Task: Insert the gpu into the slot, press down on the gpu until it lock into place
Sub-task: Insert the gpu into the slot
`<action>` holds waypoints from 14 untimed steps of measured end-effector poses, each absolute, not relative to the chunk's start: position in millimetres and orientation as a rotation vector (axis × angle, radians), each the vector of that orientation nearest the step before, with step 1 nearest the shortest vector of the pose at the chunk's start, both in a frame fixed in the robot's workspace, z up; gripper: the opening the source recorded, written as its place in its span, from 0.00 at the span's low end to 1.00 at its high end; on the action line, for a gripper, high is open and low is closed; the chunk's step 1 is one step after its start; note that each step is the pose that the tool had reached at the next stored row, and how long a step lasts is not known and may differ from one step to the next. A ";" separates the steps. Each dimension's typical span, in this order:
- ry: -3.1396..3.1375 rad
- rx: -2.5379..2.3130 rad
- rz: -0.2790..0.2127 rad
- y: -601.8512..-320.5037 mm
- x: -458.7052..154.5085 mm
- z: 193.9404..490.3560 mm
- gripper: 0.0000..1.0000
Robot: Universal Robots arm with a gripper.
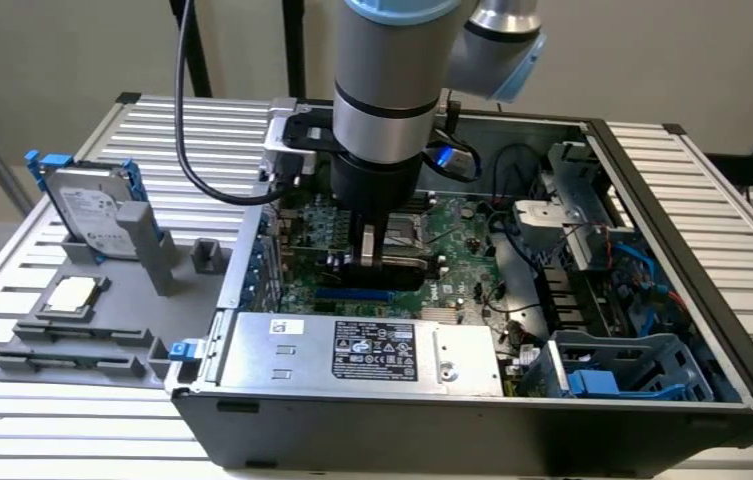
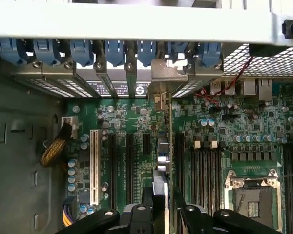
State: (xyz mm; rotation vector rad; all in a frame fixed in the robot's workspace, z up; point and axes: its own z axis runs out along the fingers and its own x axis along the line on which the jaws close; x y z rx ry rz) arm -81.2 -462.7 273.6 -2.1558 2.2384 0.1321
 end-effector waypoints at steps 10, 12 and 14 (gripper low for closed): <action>2.247 -2.147 0.132 -462.3 -81.3 273.1 0.26; 2.247 -2.147 0.131 -462.3 -81.4 272.9 0.26; 2.247 -2.147 0.131 -462.3 -81.5 272.9 0.26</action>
